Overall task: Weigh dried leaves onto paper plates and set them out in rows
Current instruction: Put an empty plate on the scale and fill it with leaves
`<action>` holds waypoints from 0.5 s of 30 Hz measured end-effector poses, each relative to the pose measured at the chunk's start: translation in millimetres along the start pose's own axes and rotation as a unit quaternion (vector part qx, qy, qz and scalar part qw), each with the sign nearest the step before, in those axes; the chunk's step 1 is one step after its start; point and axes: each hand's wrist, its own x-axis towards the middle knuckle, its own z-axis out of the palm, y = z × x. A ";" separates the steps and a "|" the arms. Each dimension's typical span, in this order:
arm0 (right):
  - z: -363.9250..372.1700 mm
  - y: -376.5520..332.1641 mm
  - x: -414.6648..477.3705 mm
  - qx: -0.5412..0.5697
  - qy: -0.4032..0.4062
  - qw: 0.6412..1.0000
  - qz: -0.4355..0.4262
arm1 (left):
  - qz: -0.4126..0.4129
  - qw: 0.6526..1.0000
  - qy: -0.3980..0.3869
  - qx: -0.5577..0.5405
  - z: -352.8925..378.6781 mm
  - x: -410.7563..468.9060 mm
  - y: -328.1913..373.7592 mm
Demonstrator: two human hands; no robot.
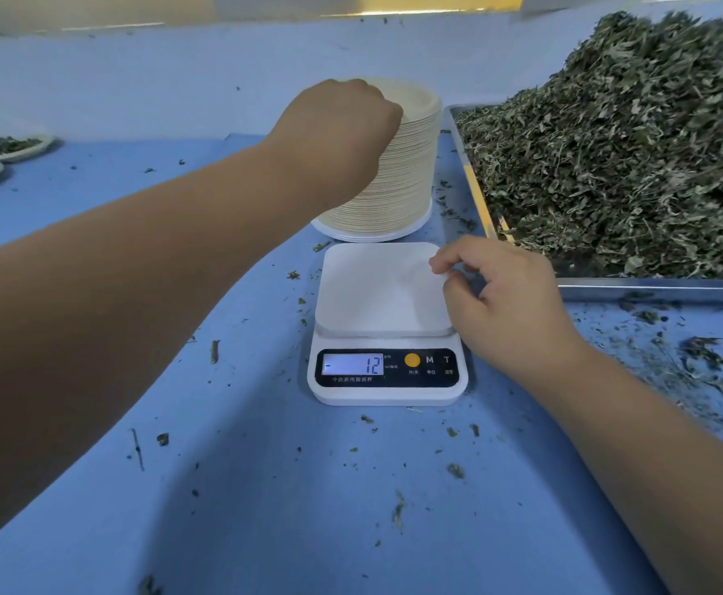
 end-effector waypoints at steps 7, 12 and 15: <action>-1.8 1.0 0.0 0.005 0.004 1.000 0.006 | 0.000 1.000 -0.012 0.006 -1.6 2.8 -0.9; -1.6 1.4 0.4 0.003 -0.002 1.000 0.017 | 0.012 1.000 -0.011 0.019 0.0 2.9 -1.8; -1.8 -0.1 0.2 0.003 -0.006 1.000 0.020 | 0.025 0.999 -0.005 0.029 1.4 3.3 -4.9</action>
